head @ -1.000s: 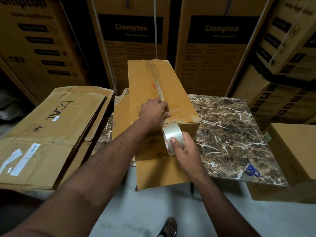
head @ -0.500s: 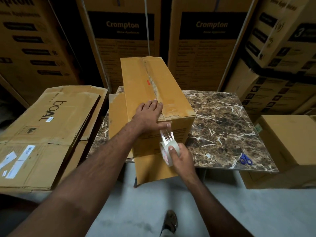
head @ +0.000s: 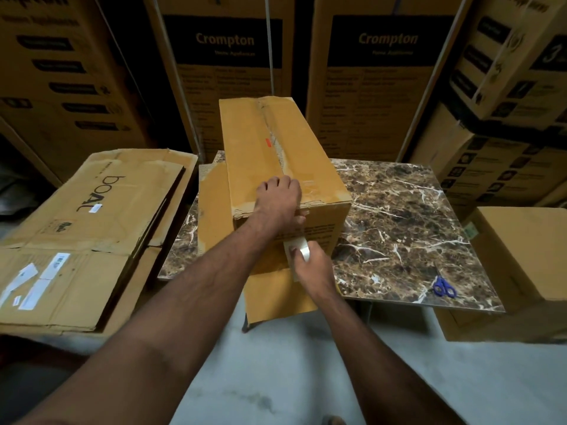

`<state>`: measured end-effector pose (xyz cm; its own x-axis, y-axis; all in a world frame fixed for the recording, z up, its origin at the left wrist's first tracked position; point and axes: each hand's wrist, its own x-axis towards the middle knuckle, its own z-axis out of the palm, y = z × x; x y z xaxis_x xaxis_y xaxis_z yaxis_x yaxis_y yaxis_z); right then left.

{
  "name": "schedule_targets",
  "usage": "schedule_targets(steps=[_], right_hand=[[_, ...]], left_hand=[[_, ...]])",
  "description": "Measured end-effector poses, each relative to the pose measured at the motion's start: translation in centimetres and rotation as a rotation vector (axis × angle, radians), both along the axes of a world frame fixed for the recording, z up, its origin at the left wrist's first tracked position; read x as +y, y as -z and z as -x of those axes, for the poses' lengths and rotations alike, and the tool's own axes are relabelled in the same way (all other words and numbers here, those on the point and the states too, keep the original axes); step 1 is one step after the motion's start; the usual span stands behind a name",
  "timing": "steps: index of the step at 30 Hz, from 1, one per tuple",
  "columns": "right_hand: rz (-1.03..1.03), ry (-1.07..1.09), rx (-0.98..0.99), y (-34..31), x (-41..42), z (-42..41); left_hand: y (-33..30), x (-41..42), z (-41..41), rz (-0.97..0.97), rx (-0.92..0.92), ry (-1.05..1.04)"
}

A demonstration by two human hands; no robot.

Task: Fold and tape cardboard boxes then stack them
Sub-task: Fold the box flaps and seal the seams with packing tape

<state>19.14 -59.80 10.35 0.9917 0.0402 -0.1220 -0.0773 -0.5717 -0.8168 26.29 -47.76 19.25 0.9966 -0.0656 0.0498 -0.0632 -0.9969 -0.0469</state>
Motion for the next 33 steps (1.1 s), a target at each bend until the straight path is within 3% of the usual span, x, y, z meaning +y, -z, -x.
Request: schedule_targets(steps=[8,14,23,33], right_hand=[[-0.029,-0.071,-0.013,-0.5,-1.4,-1.2],[-0.059,-0.11,0.008,-0.4,-1.2,-2.1],[-0.123,-0.095,0.011,-0.3,-1.0,-1.3],[-0.087,-0.056,-0.086,0.8,-0.9,-0.3]], left_hand=[[0.5,1.3,-0.4,-0.1,-0.134,0.111],[3.1,0.2,1.7,-0.217,-0.321,-0.009],[2.4,-0.1,1.2,-0.212,-0.096,0.04],[2.2,0.8,1.4,-0.153,-0.094,0.079]])
